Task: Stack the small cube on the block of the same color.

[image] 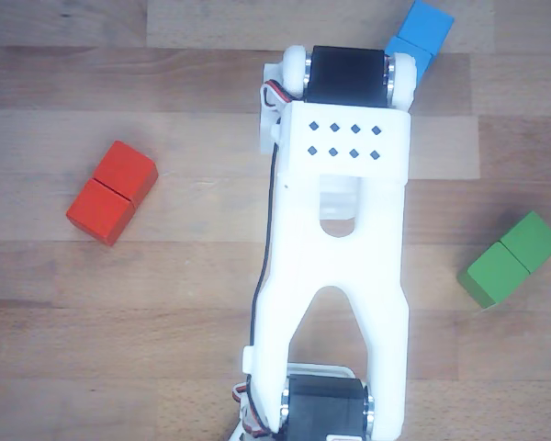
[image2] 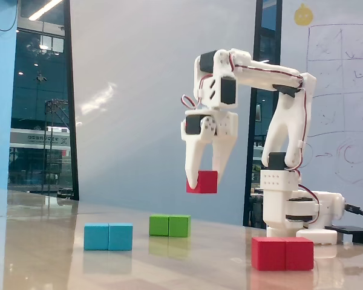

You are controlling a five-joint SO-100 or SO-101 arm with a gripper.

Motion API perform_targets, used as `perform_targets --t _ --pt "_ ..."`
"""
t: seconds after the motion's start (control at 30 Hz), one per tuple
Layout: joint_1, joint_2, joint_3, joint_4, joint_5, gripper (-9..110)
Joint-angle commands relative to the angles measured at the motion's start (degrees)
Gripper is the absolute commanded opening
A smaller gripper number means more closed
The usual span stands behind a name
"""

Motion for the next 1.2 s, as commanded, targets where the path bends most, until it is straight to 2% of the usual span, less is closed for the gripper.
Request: perform_targets --t 0.0,0.17,0.87,1.0,1.17 --pt "-0.5 4.1 -8.1 1.8 0.1 8" --pt "-5.5 4.5 -9.8 1.8 0.0 8" --pt "-48.2 3.7 -14.9 -1.8 0.2 8" --pt "-51.7 2.7 -14.7 -2.5 0.1 8" --pt "-50.4 -2.9 -14.9 -2.7 0.1 8"
